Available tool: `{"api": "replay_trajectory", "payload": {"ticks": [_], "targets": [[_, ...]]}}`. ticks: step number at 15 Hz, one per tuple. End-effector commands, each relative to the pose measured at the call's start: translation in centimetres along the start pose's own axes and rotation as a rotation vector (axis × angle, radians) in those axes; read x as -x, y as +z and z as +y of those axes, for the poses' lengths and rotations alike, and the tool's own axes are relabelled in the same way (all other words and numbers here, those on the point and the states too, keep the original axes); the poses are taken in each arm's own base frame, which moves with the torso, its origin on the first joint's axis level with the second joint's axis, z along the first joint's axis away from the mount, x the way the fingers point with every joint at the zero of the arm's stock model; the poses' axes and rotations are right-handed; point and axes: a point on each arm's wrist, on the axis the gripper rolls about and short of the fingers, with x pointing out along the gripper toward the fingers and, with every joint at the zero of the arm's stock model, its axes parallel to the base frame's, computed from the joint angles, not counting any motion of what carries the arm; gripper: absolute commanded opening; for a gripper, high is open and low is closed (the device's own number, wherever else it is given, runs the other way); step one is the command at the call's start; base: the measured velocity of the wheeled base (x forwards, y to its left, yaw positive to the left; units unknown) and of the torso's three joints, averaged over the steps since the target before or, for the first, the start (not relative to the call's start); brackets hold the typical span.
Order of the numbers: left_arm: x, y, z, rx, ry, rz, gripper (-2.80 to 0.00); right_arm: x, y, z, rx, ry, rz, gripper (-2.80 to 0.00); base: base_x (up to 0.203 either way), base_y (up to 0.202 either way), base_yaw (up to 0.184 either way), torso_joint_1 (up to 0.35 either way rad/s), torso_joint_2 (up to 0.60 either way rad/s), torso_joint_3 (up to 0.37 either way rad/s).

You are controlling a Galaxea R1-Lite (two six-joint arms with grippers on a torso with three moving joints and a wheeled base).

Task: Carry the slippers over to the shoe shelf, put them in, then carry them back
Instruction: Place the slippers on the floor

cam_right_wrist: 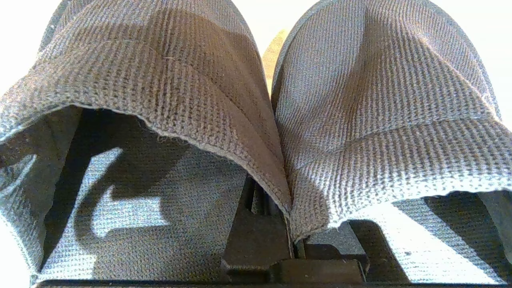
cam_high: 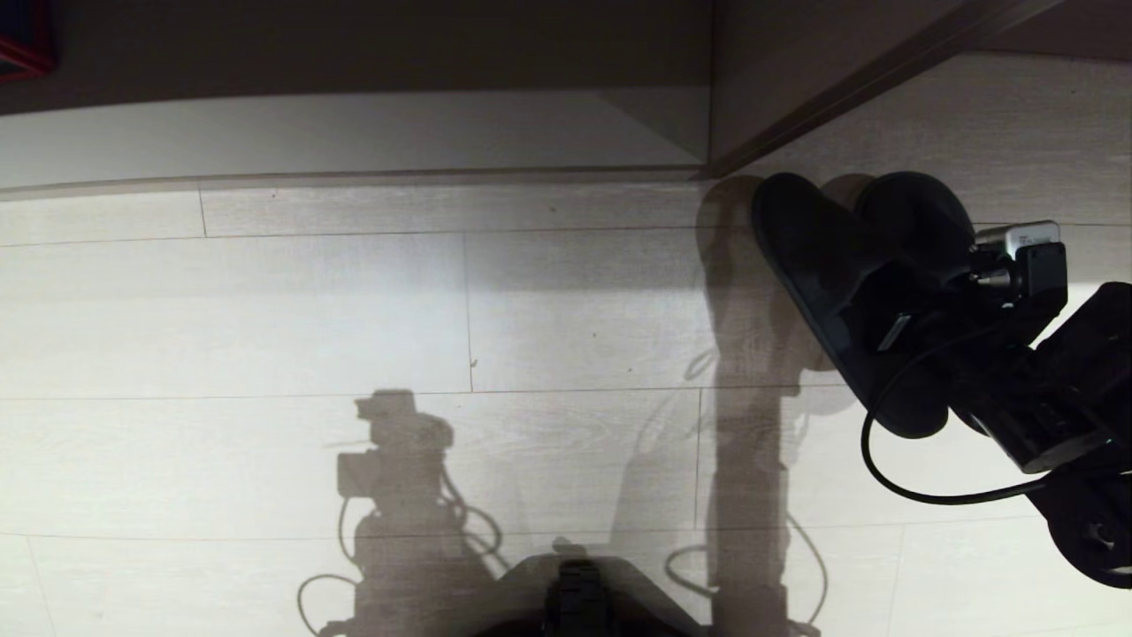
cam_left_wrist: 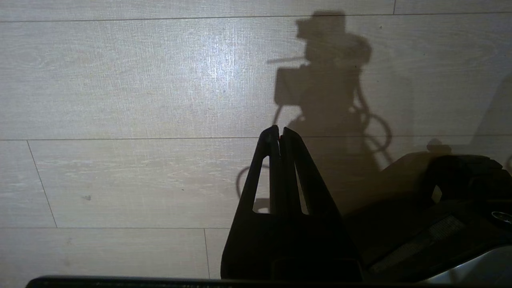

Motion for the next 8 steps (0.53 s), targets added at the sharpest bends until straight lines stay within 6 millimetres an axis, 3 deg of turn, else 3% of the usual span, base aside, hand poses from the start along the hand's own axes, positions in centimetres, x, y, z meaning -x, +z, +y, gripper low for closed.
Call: {"api": "replay_trajectory", "payload": {"ticks": [1, 8], "targets": [[0.0, 0.0, 0.0, 0.000, 0.000, -0.001, -2.80, -0.8, -0.3, -0.4, 0.013, -0.003, -0.013, -2.80, 0.000, 0.000, 0.000, 0.000, 0.00, 0.000], [0.0, 0.0, 0.0, 0.002, 0.000, -0.001, -2.80, -2.6, -1.9, -0.8, 0.017, 0.012, -0.020, -2.80, 0.000, 0.000, 0.000, 0.000, 0.00, 0.000]]}}
